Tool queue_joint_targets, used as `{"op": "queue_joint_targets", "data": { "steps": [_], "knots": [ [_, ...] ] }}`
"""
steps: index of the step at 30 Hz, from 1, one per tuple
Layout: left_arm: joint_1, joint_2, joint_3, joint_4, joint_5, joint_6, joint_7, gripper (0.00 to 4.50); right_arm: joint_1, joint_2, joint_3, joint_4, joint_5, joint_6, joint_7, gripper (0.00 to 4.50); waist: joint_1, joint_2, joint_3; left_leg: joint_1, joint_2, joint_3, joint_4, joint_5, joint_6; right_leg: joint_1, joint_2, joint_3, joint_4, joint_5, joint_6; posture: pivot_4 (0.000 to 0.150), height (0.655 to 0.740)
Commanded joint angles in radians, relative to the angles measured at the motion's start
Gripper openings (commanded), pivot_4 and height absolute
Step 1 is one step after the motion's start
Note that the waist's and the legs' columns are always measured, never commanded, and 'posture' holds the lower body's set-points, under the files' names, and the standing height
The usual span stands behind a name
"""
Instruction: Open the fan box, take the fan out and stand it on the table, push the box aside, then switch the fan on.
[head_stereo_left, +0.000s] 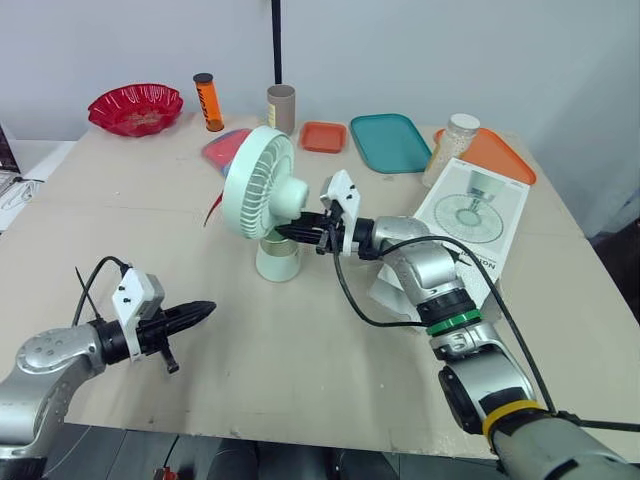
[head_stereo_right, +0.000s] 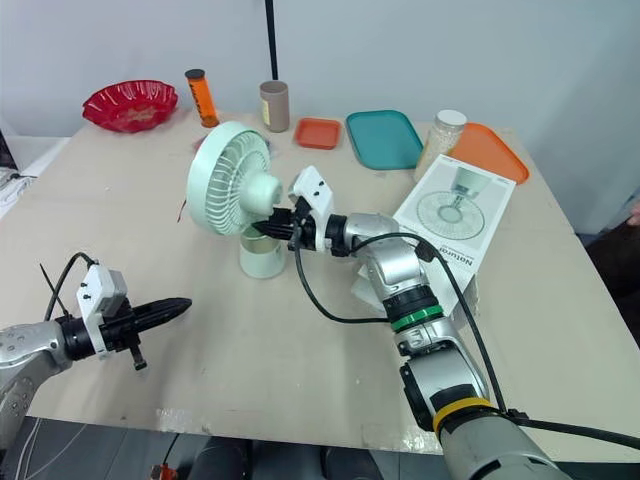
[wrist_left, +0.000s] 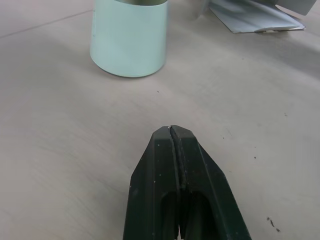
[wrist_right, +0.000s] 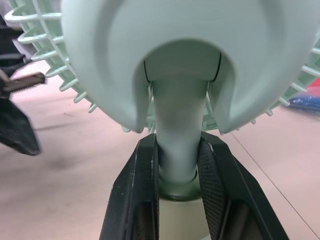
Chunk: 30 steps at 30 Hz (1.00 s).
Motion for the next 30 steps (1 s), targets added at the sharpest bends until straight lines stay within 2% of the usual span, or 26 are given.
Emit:
{"op": "queue_joint_targets", "data": {
  "steps": [1,3,4,6,7,8,11,12,19,24,27,30],
  "knots": [
    [0.002,-0.004,0.022,-0.043,-0.015,-0.004,0.016,0.07,-0.032,0.022,-0.001,-0.012,-0.007,-0.035,0.017,0.93,0.000,0.000,0.000,0.000,0.000,0.000,0.000,0.000,0.000,0.000,0.000,0.000,0.000,0.000,0.000,0.150,0.7389],
    [0.004,-0.009,0.015,-0.046,-0.013,-0.006,0.021,0.07,-0.030,0.028,0.001,-0.003,-0.017,-0.021,0.014,0.93,0.000,0.000,0.000,0.000,0.000,0.000,0.000,0.000,0.000,0.000,0.000,0.000,0.000,0.000,0.000,0.150,0.7389],
    [0.004,-0.011,0.013,-0.048,-0.013,-0.007,0.023,0.00,-0.031,0.030,0.000,0.000,-0.022,-0.012,0.010,1.57,-0.001,0.000,0.000,0.000,0.000,0.000,0.000,0.000,0.000,0.000,0.000,0.000,0.000,0.000,0.000,0.150,0.7389],
    [0.000,-0.018,0.003,-0.047,-0.009,-0.014,0.026,0.00,-0.035,0.030,-0.004,0.007,-0.032,-0.007,0.007,2.20,-0.001,0.000,0.000,0.001,0.000,0.000,0.000,0.000,0.000,0.000,0.000,0.000,0.000,0.000,0.000,0.150,0.7389],
    [-0.004,-0.021,-0.004,-0.046,-0.008,-0.017,0.025,0.00,-0.038,0.029,-0.007,0.009,-0.034,-0.003,0.005,2.87,-0.001,0.000,0.000,0.001,0.000,0.000,0.000,0.000,0.000,0.000,0.000,0.000,0.001,0.000,0.000,0.150,0.7389],
    [-0.007,-0.023,-0.008,-0.045,-0.007,-0.018,0.023,0.00,-0.041,0.029,-0.010,0.010,-0.035,-0.001,0.004,3.05,0.000,0.000,0.000,0.001,0.000,0.000,0.000,0.000,0.000,0.000,0.000,0.000,0.001,0.000,0.000,0.150,0.7389],
    [-0.032,-0.038,-0.024,-0.028,0.006,-0.028,0.028,0.00,-0.045,0.020,-0.016,0.004,-0.038,0.006,0.009,4.25,0.000,0.000,0.000,0.001,0.000,0.000,0.000,0.000,0.000,0.000,0.000,0.000,0.001,0.000,0.000,0.150,0.7389],
    [-0.041,-0.042,-0.032,-0.023,0.011,-0.033,0.030,0.00,-0.045,0.015,-0.016,0.002,-0.041,0.005,0.011,4.40,0.000,0.000,0.000,0.001,0.000,0.000,0.000,0.000,0.000,0.000,0.000,0.000,0.001,0.000,0.000,0.150,0.7389],
    [-0.094,-0.066,-0.029,0.026,0.009,-0.080,0.021,0.00,0.036,-0.066,-0.026,-0.146,-0.027,0.063,0.029,4.40,0.001,0.000,0.000,0.000,0.000,0.000,0.000,0.000,0.000,0.000,0.000,0.000,0.000,0.000,0.000,0.150,0.7389],
    [-0.131,-0.072,0.001,0.117,0.035,-0.166,0.010,0.00,0.188,-0.206,-0.081,-0.438,0.024,0.205,0.014,4.40,0.004,0.000,0.000,0.000,0.000,-0.001,0.000,0.000,0.000,0.000,0.000,-0.001,0.000,0.000,0.000,0.150,0.7389],
    [-0.155,-0.070,0.009,0.142,0.013,-0.186,-0.016,0.77,0.255,-0.263,-0.158,-0.624,0.092,0.349,-0.054,4.50,0.002,0.000,0.000,-0.001,0.000,-0.001,0.000,0.000,0.000,0.000,0.000,0.000,0.000,0.000,0.000,0.150,0.7389],
    [-0.177,-0.129,0.016,0.150,0.030,-0.253,0.042,1.78,0.292,-0.269,-0.222,-0.773,0.163,0.495,-0.145,4.50,-0.001,0.000,0.000,0.000,0.000,-0.001,0.000,0.000,0.000,0.000,0.000,0.000,0.000,0.000,0.000,0.150,0.7389]
  ]
}}
